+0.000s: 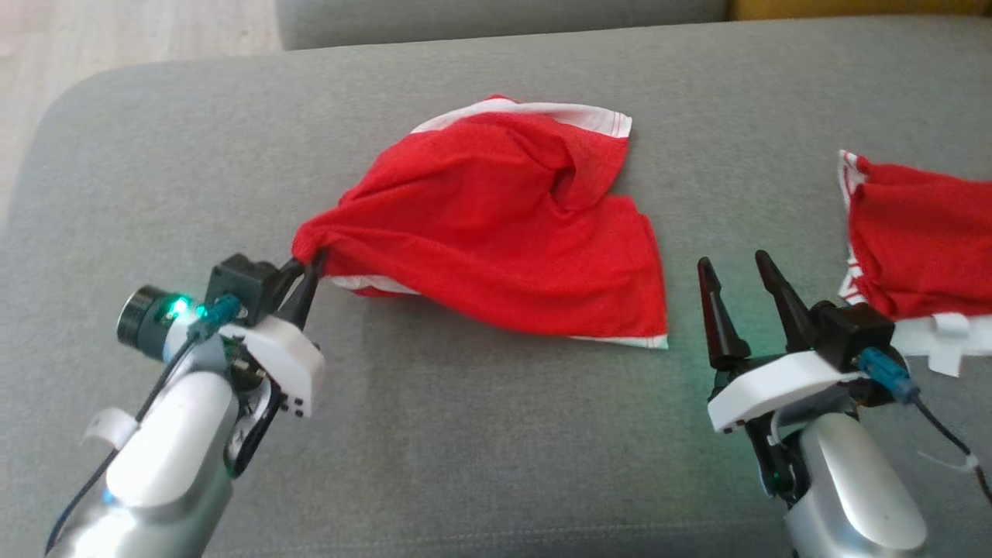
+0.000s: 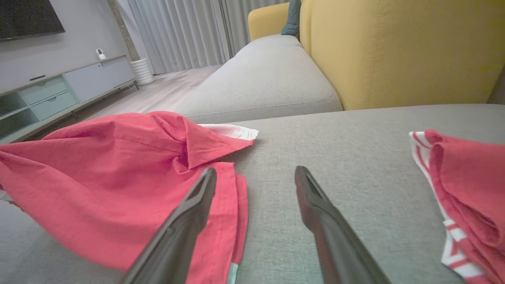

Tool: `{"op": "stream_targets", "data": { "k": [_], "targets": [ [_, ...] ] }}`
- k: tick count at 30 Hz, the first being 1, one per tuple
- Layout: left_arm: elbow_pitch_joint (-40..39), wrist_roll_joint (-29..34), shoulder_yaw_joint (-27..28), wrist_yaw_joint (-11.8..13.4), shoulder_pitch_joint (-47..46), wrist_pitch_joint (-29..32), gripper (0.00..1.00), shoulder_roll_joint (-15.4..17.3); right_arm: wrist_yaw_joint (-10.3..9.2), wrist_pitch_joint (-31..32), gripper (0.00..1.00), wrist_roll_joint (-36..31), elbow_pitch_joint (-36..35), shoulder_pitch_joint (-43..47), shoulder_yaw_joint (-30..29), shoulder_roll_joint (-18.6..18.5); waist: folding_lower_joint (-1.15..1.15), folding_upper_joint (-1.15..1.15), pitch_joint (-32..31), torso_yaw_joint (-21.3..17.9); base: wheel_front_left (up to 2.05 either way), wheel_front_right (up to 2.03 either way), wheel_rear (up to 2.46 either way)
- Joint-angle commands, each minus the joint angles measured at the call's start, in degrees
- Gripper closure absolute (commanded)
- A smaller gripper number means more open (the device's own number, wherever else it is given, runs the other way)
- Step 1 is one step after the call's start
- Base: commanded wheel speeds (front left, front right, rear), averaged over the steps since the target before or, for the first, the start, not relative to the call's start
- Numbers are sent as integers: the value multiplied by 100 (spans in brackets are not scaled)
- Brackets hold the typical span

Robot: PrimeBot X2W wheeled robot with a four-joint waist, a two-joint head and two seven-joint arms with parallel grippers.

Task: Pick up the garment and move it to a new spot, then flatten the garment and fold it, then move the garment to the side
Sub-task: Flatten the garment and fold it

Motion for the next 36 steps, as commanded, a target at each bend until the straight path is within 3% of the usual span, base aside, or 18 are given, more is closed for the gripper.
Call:
{"op": "stream_targets", "data": {
  "k": [1,11,26,27,29,36],
  "targets": [
    [-232,48,181,73,-209,24,100,213,-5,6,0,-7,-141,-113,152,-14,0,0,7,70,0,0,0],
    [-275,117,82,16,-618,313,100,274,-5,62,0,-42,-181,-320,288,-14,0,0,306,-131,0,0,0],
    [1305,173,-279,-513,-1761,781,100,460,-5,-63,0,110,-113,-635,535,-14,0,0,751,-682,0,0,0],
    [1390,155,-316,-532,-1783,767,91,443,-5,-72,0,109,-96,-640,532,-14,0,0,747,-684,0,0,0],
    [1539,120,-375,-558,-1815,691,0,421,-5,-87,0,101,-65,-642,523,-14,0,0,728,-667,0,0,0],
    [1831,-63,-421,-589,-1767,334,0,302,-5,-109,0,39,-9,-595,462,-14,0,0,553,-458,0,0,0]
  ]
}}
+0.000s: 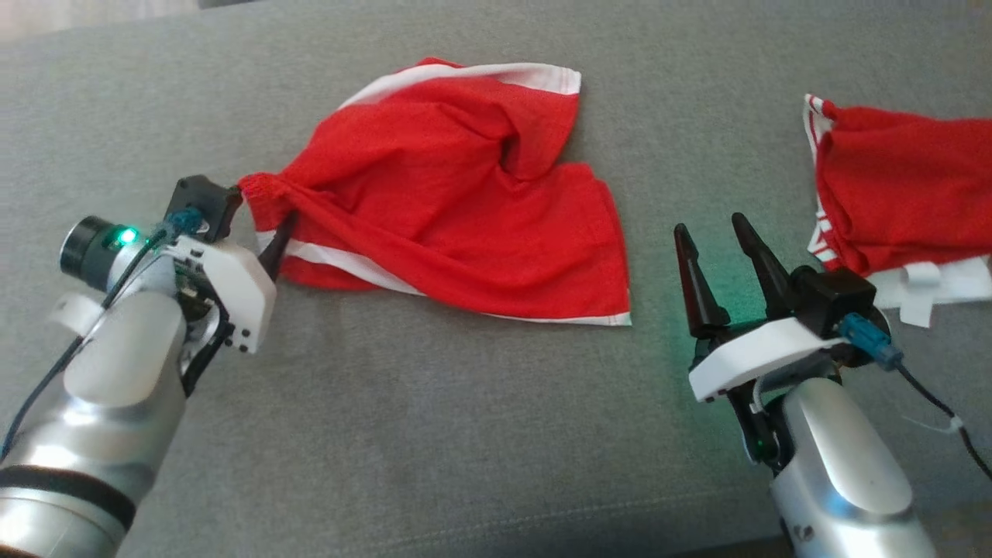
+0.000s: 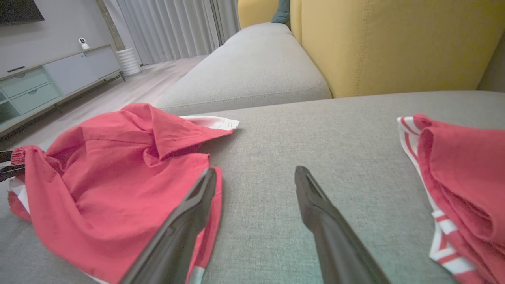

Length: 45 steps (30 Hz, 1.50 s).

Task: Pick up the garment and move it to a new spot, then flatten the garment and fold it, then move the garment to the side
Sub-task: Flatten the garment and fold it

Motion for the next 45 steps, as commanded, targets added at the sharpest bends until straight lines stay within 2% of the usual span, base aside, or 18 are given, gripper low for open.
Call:
{"op": "stream_targets", "data": {
  "k": [1,5,11,15,18,21,25,28,31,34,39,45],
  "targets": [
    [-93,-50,179,-7,-219,-77,0,172,-4,-47,0,-24,-152,-98,89,-7,0,0,-77,83,0,0,0],
    [-154,-248,228,-14,-31,-372,0,110,-4,-23,0,-73,-151,23,-36,-7,0,0,-286,365,0,0,0],
    [-532,-544,279,-22,391,-467,0,140,-4,31,0,-83,-195,200,-166,-7,0,0,-514,669,0,0,0],
    [-989,-773,486,129,721,-606,0,209,-4,45,0,-57,-268,280,-211,-7,0,0,-593,787,0,0,0],
    [-1464,-991,788,367,1004,-755,0,209,-4,24,0,-4,-347,327,-230,-7,0,0,-611,814,0,0,0],
    [-2034,-1120,1149,781,1393,-838,0,116,-4,6,0,48,-422,380,-273,-7,0,0,-613,785,0,0,0],
    [-3010,-1143,1753,1259,2035,-856,0,-188,-4,-24,0,110,-526,414,-332,-7,0,0,-559,715,0,0,0],
    [-3582,-961,2144,1420,2465,-858,0,-429,-4,-32,0,137,-607,431,-308,-7,0,0,-521,676,0,0,0],
    [-3787,-798,2343,1390,2761,-858,0,-634,-4,-33,0,155,-676,442,-276,-7,0,0,-473,630,0,0,0],
    [-3675,-656,2370,1215,2828,-859,0,-690,-4,-23,0,176,-725,427,-257,-7,0,0,-408,568,0,0,0],
    [-3207,-564,2283,969,2666,-854,0,-632,-4,-11,0,166,-767,398,-249,-7,0,0,-308,470,0,0,0],
    [-2470,-617,2133,630,2204,-551,0,-536,-4,3,0,148,-797,360,-257,-7,0,0,-143,308,0,0,0]
  ]
}}
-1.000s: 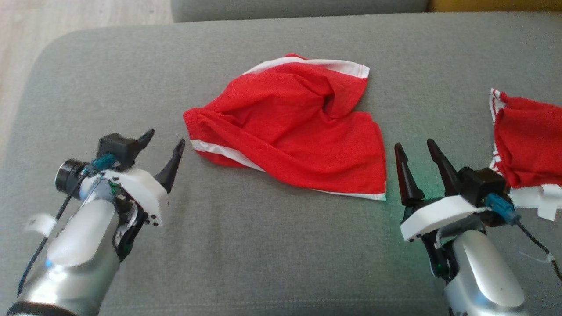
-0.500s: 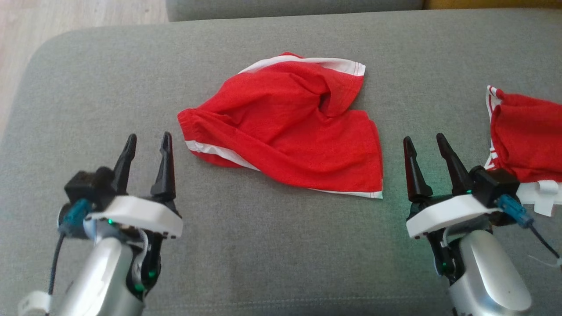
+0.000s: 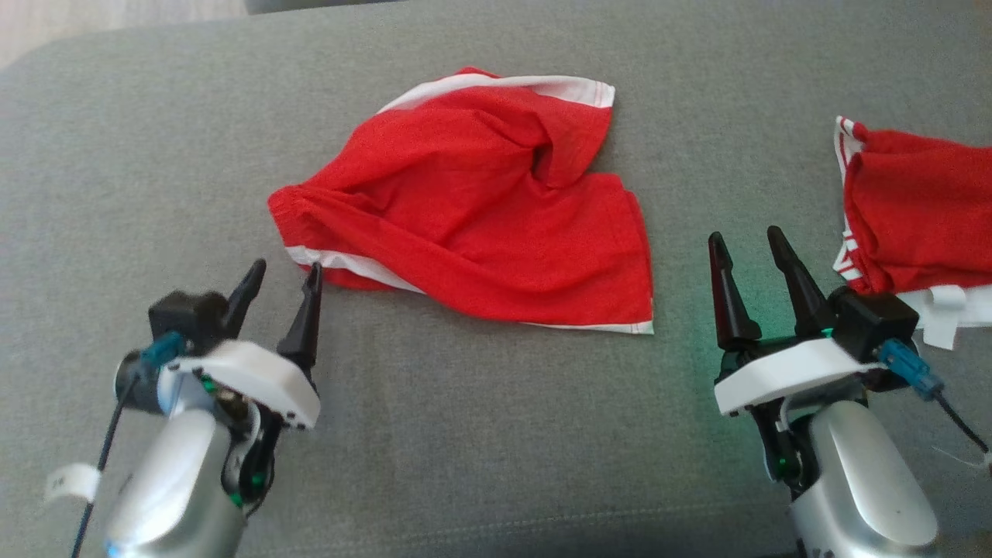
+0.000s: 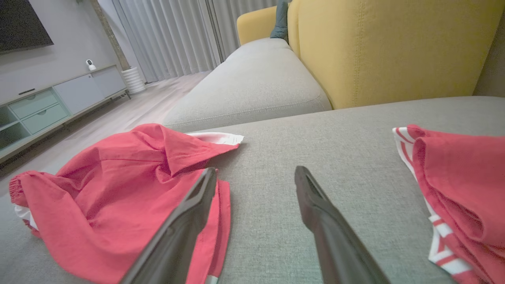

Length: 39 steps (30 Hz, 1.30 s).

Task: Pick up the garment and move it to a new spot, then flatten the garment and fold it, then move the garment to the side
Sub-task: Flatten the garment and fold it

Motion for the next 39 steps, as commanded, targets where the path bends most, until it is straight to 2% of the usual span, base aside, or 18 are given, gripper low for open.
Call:
{"op": "stream_targets", "data": {
  "k": [1,5,10,27,28,29,30,31,39],
  "targets": [
    [-93,-20,200,-26,-314,-9,0,170,-5,-34,0,-12,-200,-138,120,-8,0,0,56,-54,0,0,0],
    [276,-43,117,-179,-555,87,0,176,-5,-45,0,-19,-188,-163,111,-8,0,0,145,-121,0,0,0],
    [708,-38,69,-199,-796,193,0,182,-5,-61,0,-19,-179,-197,125,-8,0,0,225,-181,0,0,0],
    [1432,41,-79,-353,-1296,-189,0,136,-5,-54,0,-63,-104,-261,94,-8,0,0,318,-249,0,0,0],
    [1441,48,-96,-368,-1311,-205,5,130,-5,-50,0,-67,-99,-263,91,-8,0,0,318,-247,0,0,0],
    [1448,58,-111,-379,-1325,-221,41,128,-5,-44,0,-73,-94,-265,88,-8,0,0,318,-245,0,0,0],
    [1455,66,-121,-387,-1338,-235,82,127,-5,-36,0,-80,-87,-267,85,-8,0,0,316,-243,0,0,0],
    [1460,76,-129,-393,-1349,-248,100,128,-5,-19,0,-90,-74,-266,84,-8,0,0,314,-240,0,0,0],
    [1331,188,-182,-387,-1305,-315,100,172,-5,111,0,-108,118,-129,201,-8,0,0,212,-202,0,0,0]
  ]
}}
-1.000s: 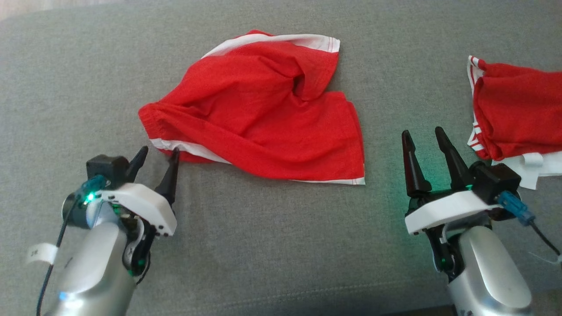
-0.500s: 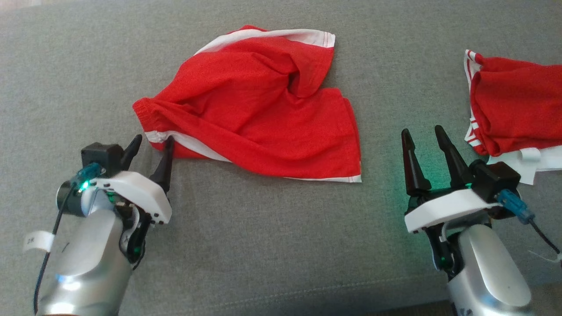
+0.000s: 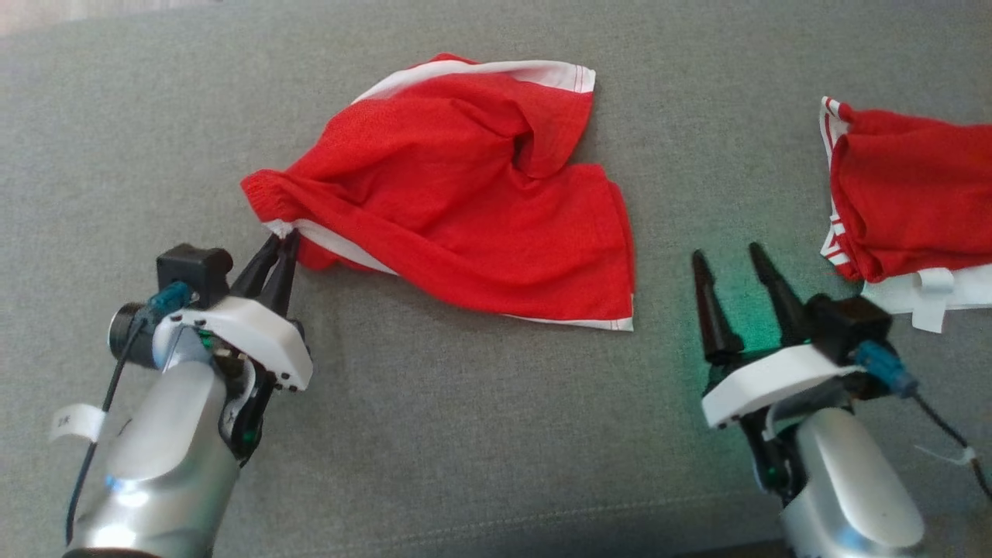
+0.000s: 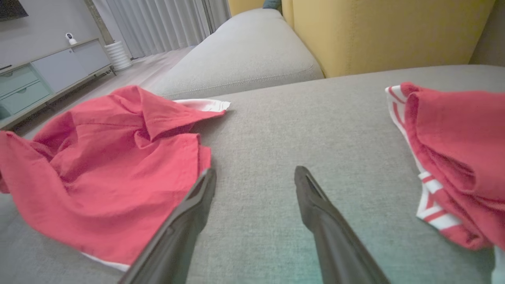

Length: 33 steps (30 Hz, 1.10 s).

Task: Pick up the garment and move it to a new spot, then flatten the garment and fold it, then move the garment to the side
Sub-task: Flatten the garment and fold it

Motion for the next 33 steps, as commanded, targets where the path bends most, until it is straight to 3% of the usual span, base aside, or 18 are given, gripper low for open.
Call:
{"op": "stream_targets", "data": {
  "k": [1,10,19,33],
  "targets": [
    [-198,65,187,22,-167,-65,100,200,-4,34,0,20,-138,-54,205,-8,0,0,-30,15,0,0,0],
    [-545,194,80,90,85,-77,100,307,-4,453,0,-91,113,198,1277,-157,0,0,-195,118,0,0,0],
    [-751,206,-37,128,177,-3,100,327,-4,435,0,-400,495,-23,1621,-438,0,0,-208,202,0,0,0],
    [-927,177,-171,173,225,142,100,349,-4,243,0,-536,1170,-583,2249,-493,0,0,-183,281,0,0,0]
  ]
}}
